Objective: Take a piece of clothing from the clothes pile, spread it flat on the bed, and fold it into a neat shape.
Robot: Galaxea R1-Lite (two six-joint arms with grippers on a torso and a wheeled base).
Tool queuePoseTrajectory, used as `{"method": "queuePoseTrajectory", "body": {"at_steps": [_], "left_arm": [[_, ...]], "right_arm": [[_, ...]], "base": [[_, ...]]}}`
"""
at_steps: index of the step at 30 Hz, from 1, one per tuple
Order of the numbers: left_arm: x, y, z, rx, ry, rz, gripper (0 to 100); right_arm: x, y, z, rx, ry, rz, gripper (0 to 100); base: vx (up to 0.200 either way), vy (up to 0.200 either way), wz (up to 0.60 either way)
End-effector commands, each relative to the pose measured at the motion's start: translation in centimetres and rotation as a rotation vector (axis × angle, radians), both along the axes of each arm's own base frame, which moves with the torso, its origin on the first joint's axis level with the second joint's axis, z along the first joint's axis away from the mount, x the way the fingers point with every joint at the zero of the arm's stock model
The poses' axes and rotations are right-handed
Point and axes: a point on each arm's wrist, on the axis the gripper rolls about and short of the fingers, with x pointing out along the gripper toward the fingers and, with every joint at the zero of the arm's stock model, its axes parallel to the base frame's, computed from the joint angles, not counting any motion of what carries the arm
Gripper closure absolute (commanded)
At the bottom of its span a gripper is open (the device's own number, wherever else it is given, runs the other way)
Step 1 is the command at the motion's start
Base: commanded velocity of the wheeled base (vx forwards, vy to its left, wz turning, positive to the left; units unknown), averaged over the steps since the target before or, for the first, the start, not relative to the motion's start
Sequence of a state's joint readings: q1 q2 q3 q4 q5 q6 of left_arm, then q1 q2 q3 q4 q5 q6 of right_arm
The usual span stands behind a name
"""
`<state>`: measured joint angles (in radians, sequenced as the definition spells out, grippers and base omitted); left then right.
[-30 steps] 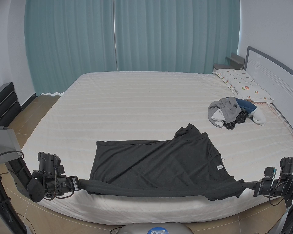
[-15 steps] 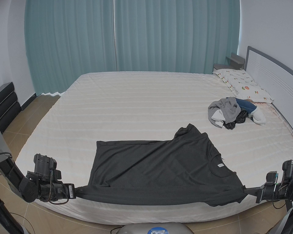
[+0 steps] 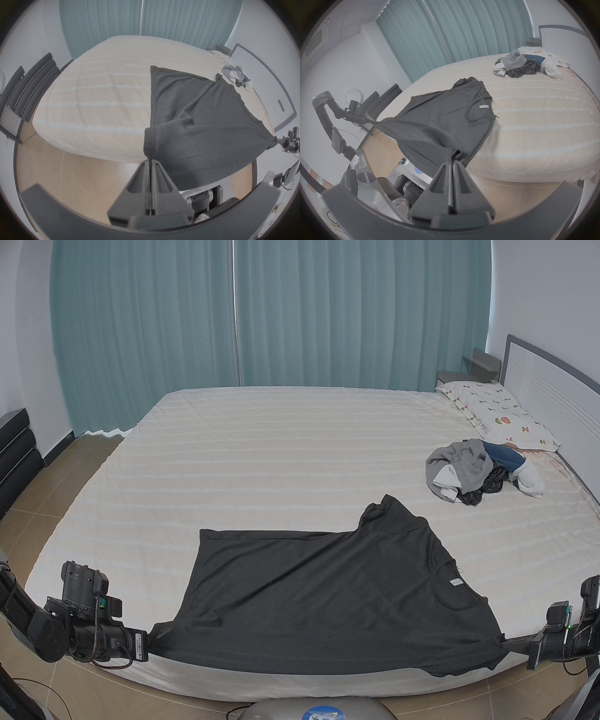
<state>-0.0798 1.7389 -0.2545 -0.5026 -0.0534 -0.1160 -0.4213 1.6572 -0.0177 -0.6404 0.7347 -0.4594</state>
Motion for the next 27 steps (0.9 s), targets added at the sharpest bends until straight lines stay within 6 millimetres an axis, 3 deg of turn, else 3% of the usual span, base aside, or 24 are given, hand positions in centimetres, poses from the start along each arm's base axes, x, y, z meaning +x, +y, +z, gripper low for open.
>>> {"method": "queuePoseTrajectory", "body": {"at_steps": [1,10,16,23,27], "left_arm": [[-0.6,0.1,0.2,0.023,0.006,-0.009,100],[-2.5,0.2,1.3,0.075,0.072,-0.059,100],[-2.2,0.2,1.4,0.069,0.074,-0.063,100],[0.1,0.0,1.1,0.025,0.082,0.001,100],[3.0,-0.3,0.8,-0.085,0.060,0.108,100]], "right_arm": [[-0.6,0.2,0.0,-0.004,0.004,-0.001,100],[-1.0,0.0,-0.1,-0.020,0.011,0.000,100],[-0.7,-0.2,-0.1,-0.021,0.015,0.005,100],[1.5,-1.1,0.2,-0.007,0.010,-0.004,100],[3.6,-1.3,1.0,0.059,0.017,-0.047,100]], "base": [[0.000,0.000,0.00],[0.000,0.000,0.00],[0.000,0.000,0.00],[0.000,0.000,0.00],[0.000,0.000,0.00]]}}
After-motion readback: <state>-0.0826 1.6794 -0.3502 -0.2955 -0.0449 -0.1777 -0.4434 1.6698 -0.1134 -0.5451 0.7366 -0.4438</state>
